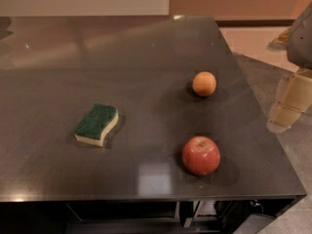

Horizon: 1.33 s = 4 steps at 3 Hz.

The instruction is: Move orange near apple

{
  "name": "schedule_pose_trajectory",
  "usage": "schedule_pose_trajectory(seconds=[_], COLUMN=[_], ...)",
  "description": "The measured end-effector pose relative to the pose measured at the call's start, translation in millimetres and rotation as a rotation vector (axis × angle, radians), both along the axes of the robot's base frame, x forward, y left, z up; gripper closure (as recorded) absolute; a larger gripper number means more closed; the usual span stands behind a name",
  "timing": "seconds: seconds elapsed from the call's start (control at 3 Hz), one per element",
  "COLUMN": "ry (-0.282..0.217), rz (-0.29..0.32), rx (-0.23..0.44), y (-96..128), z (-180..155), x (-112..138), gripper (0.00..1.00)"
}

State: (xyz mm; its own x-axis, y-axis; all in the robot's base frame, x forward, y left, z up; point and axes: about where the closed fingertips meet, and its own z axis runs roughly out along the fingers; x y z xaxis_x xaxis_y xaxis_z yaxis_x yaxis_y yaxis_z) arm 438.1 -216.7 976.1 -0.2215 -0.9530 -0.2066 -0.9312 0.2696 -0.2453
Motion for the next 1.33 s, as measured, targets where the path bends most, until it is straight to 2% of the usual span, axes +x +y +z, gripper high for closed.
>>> schedule_pose_trajectory(seconds=[0.33, 0.67, 1.33], ry=[-0.008, -0.022, -0.005], rz=[0.010, 0.031, 0.023], rx=[0.011, 0.047, 0.093], y=[2.6, 12.6, 31.8], z=[1.5, -2.0, -30.5], x=[5.6, 26.5, 84.2], gripper=[0.00, 0.00, 0.00])
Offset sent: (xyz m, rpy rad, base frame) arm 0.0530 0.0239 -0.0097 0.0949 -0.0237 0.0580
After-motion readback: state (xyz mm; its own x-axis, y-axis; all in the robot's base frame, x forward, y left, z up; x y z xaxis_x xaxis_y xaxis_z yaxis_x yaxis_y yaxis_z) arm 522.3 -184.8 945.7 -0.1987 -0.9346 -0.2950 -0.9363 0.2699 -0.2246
